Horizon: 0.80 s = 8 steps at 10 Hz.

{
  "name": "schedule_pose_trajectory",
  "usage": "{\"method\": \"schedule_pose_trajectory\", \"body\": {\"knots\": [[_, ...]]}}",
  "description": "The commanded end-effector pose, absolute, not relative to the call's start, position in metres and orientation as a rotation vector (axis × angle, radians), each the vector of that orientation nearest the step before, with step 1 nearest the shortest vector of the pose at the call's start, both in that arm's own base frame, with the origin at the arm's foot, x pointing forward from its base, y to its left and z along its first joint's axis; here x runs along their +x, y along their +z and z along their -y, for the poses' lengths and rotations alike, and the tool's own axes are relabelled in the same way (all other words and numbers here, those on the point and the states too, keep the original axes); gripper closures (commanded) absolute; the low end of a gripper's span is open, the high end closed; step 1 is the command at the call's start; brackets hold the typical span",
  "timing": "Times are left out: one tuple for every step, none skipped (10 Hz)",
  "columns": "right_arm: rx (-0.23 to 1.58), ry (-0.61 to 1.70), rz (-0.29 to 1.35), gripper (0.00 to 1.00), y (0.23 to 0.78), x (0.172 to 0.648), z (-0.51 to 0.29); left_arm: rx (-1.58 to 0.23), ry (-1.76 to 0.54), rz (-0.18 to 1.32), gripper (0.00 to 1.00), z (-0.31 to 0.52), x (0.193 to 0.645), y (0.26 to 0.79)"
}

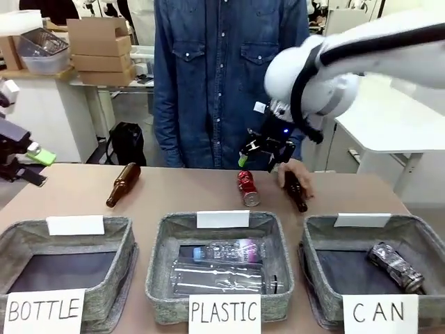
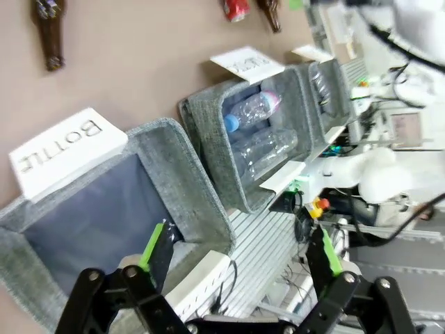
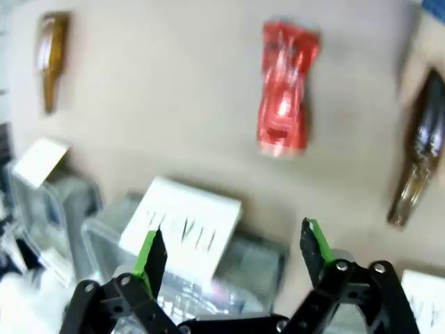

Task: Sort the can waste into the basket.
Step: Pick up the can waste from the table and place it in the right Fabric basket.

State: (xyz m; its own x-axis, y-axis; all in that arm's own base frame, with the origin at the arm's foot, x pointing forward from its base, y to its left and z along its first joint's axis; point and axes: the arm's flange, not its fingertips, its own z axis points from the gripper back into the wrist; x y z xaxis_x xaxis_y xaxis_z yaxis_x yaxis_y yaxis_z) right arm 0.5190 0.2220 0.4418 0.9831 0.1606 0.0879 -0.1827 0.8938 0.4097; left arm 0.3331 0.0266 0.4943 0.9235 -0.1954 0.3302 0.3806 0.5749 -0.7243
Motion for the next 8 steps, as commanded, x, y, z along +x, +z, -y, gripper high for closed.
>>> {"method": "schedule_pose_trajectory", "body": {"knots": [[0.463,0.220,-0.001,0.00,0.493,0.392,-0.128,-0.897,-0.353,0.220,0.00,-0.030,0.331,0.494],[0.399,0.181,0.016,0.00,0.498,0.358,-0.116,-0.897,-0.353,0.220,0.00,-0.030,0.331,0.494],[0.398,0.186,0.019,0.00,0.500,0.329,-0.099,-0.897,-0.353,0.220,0.00,-0.030,0.331,0.494],[0.444,0.128,0.032,0.00,0.502,0.305,-0.073,-0.897,-0.353,0.220,0.00,-0.030,0.331,0.494],[0.484,0.005,0.031,0.00,0.501,0.287,-0.041,-0.897,-0.353,0.220,0.00,-0.030,0.331,0.494],[0.493,-0.082,0.025,0.00,0.498,0.274,-0.016,-0.897,-0.353,0.220,0.00,-0.030,0.331,0.494],[0.537,-0.055,0.069,0.00,0.495,0.271,-0.008,-0.897,-0.353,0.220,0.00,-0.030,0.331,0.494],[0.523,-0.085,0.078,0.00,0.490,0.277,-0.009,-0.897,-0.353,0.220,0.00,-0.030,0.331,0.494]]}}
